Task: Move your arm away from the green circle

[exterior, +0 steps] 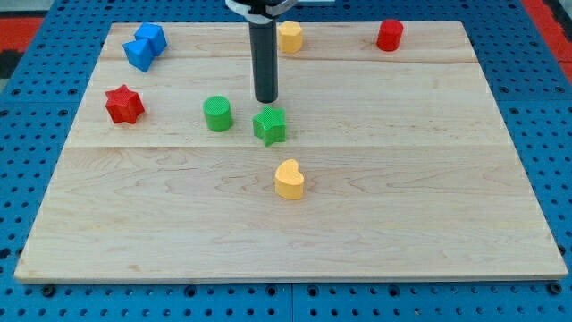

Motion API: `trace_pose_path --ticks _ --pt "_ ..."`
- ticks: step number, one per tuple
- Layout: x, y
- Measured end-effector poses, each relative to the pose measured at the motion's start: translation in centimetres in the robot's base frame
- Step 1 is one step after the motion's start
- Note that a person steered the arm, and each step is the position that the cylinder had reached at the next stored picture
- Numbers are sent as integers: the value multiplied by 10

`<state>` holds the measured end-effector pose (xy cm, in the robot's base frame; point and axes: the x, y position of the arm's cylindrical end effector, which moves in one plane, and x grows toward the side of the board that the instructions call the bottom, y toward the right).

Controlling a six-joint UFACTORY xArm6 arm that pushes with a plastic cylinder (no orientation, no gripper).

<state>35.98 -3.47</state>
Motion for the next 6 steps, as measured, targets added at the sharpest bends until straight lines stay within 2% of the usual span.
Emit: trace_pose_path --ticks 1,3,4,5,6 --pt "16 -11" --pt "50 -141" --pt "46 -118" --pt "63 -114" --pt "101 -153"
